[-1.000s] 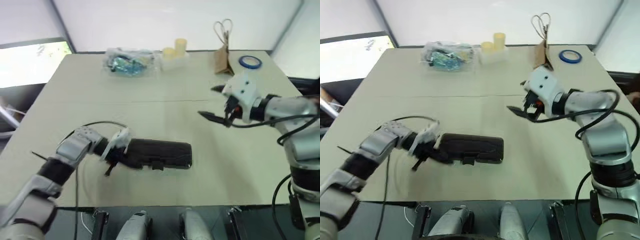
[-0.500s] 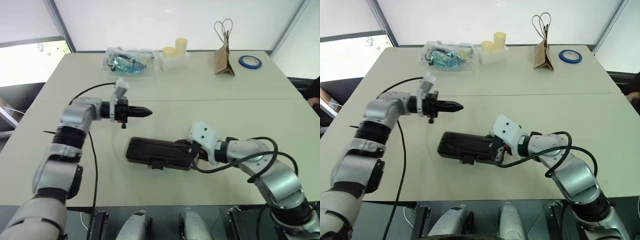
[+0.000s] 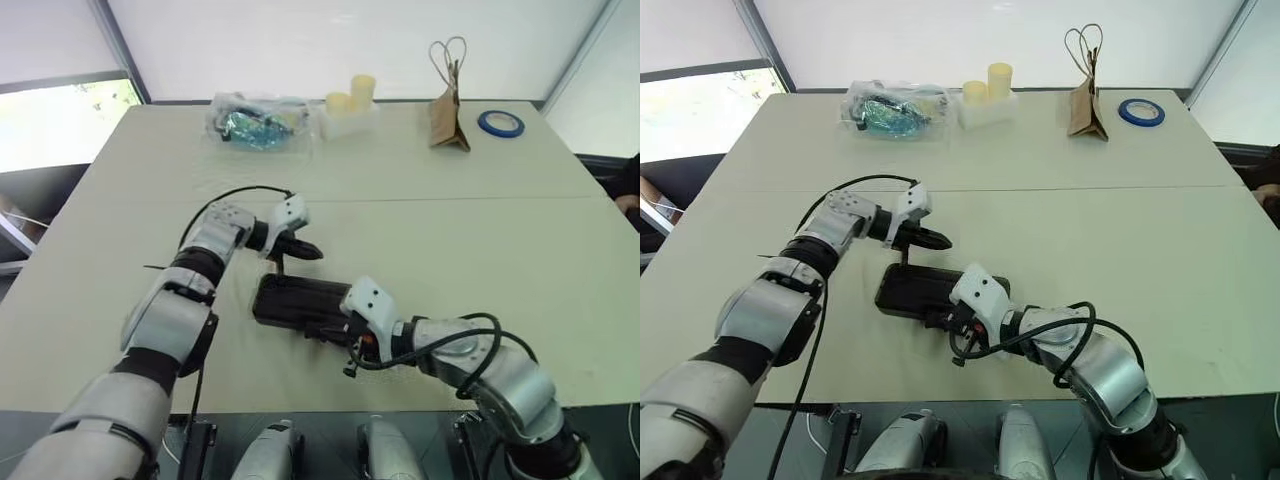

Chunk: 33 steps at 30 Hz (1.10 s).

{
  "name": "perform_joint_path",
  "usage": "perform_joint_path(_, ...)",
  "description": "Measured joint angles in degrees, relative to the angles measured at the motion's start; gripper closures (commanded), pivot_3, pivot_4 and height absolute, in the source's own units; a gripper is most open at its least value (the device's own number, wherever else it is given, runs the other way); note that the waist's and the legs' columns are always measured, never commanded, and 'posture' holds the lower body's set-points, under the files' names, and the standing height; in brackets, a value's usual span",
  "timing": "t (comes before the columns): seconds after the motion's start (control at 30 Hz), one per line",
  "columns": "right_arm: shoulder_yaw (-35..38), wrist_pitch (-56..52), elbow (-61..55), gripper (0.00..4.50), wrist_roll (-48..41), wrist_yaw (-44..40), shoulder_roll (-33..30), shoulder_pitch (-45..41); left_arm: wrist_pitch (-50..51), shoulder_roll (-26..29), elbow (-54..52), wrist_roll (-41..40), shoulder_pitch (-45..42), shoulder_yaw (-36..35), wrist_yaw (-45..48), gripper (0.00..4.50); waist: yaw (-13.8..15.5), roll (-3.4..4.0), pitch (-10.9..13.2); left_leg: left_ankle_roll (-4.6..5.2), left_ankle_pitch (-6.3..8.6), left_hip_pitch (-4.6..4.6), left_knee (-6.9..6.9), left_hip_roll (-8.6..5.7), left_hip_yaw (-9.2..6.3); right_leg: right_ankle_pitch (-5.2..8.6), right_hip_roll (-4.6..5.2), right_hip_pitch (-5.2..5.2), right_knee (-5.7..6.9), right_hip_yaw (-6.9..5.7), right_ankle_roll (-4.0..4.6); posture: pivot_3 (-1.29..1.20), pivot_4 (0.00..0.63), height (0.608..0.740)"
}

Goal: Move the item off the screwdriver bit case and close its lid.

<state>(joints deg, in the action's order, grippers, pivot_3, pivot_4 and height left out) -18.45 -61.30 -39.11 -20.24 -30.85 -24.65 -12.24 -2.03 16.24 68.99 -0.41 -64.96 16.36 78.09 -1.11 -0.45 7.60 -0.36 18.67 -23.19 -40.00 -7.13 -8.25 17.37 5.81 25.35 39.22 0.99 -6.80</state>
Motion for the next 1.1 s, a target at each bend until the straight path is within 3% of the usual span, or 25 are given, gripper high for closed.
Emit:
perform_joint_path(0.3, -3.1, 6.5, 4.4, 4.48, 1.6, 1.4, 0.5, -1.1, -0.6, -2.2, 0.7, 2.3, -1.2, -0.2, 6.1, 4.5, 0.0, -0.01, 0.0, 0.0, 0.0, 0.05, -0.04, 0.0, 0.01, 0.0, -0.01, -0.06, 0.02, -0.01, 0.0, 0.0, 0.15, 0.74)
perform_joint_path(0.73, -3.3, -0.4, -0.8, 4.48, -1.0, 2.8, -1.2, 1.2, -3.2, -1.9, 0.6, 4.8, 0.6, 0.8, 7.3, 4.5, 0.1, -0.01, 0.0, 0.0, 0.0, 0.03, -0.03, -0.01, 0.0, 0.0, -0.01, -0.04, 0.03, 0.0, 0.0, 0.0, 0.15, 0.74)
perform_joint_path(1.1, -6.1, 2.1, 1.8, 4.48, 0.7, 4.5, -0.8, -0.4, -3.7, -1.4, -0.8, 6.1, 1.2, 0.7, 10.0, 4.5, -0.1, -0.04, 0.0, 0.0, 0.0, 0.05, -0.04, 0.01, -0.01, 0.0, -0.03, -0.05, 0.04, 0.0, 0.0, 0.0, 0.15, 0.74)
